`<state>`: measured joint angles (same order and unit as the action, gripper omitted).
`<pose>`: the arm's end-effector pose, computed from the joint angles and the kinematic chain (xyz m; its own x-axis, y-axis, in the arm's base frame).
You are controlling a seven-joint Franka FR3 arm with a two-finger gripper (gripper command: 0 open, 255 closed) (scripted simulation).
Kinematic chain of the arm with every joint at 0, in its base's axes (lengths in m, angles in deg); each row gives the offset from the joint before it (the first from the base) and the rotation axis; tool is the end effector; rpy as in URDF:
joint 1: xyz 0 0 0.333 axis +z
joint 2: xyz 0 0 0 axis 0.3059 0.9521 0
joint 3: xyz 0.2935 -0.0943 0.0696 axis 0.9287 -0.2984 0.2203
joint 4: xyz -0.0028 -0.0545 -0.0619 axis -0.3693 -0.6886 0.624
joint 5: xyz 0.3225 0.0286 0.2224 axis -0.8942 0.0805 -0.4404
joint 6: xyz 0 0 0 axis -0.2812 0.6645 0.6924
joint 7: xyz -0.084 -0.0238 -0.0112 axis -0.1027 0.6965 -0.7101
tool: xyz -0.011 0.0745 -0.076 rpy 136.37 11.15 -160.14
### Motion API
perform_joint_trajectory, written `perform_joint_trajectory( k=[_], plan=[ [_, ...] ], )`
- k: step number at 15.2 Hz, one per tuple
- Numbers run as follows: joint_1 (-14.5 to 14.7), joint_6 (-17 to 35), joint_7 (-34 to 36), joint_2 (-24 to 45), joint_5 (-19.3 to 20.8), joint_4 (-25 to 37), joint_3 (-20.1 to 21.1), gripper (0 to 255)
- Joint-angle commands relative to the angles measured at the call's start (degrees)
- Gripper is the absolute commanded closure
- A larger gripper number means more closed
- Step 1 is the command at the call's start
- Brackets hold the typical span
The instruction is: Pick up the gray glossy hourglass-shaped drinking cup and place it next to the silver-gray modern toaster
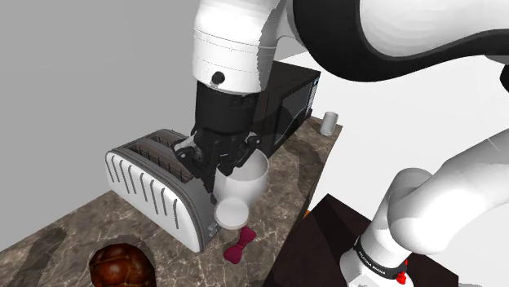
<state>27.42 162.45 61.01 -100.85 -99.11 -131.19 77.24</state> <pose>0.2652 0.3889 0.6043 0.9764 -0.2060 0.0651 -0.2007 -0.9765 -0.0789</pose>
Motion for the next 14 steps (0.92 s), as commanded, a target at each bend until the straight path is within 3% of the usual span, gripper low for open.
perform_joint_trajectory(
  k=[1,14],
  plan=[
    [0.13,1.49,0.04,-0.12,-0.18,-1.51,0.31,255],
    [0.77,11.36,-0.38,-0.26,-1.35,-11.45,2.02,255]
  ],
)
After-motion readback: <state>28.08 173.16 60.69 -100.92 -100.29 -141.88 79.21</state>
